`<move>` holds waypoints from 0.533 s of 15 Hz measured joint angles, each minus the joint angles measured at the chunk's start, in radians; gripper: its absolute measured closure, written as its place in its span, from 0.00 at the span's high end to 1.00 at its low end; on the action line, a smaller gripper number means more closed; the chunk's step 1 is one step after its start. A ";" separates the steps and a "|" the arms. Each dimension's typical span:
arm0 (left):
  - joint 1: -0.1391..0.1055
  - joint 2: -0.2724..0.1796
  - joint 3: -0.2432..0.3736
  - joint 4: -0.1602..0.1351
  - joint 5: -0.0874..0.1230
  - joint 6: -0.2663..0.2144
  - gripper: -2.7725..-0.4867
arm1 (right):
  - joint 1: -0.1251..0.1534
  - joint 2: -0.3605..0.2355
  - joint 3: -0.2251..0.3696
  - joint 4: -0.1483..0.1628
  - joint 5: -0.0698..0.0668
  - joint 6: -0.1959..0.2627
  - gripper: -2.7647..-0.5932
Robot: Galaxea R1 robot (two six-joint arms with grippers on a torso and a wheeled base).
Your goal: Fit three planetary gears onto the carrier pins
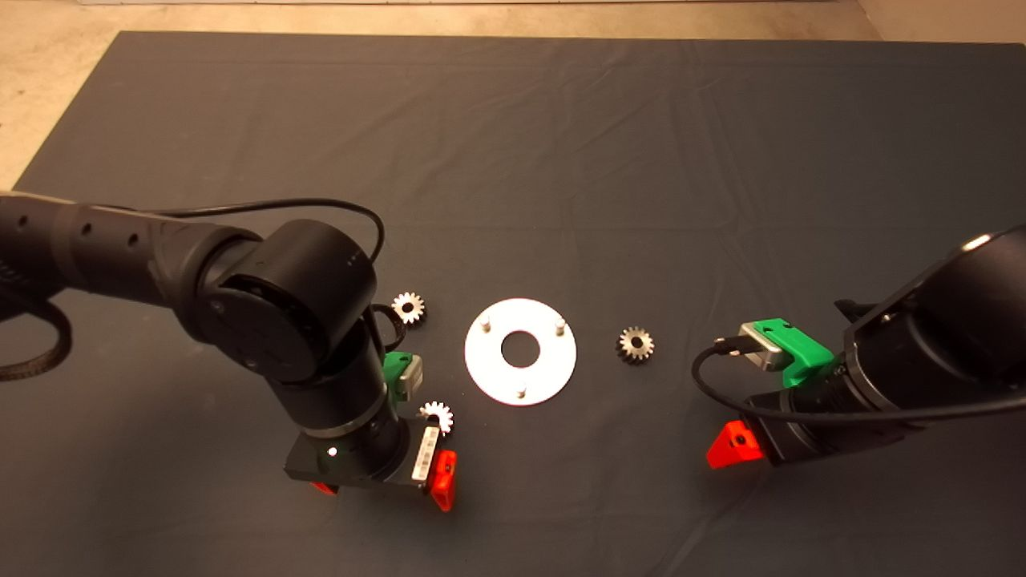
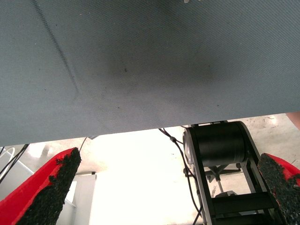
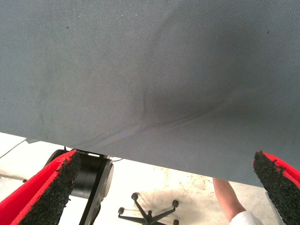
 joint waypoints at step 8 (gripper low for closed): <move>0.000 0.001 -0.018 0.000 0.000 0.022 0.99 | 0.000 0.000 0.001 0.000 0.000 0.000 0.99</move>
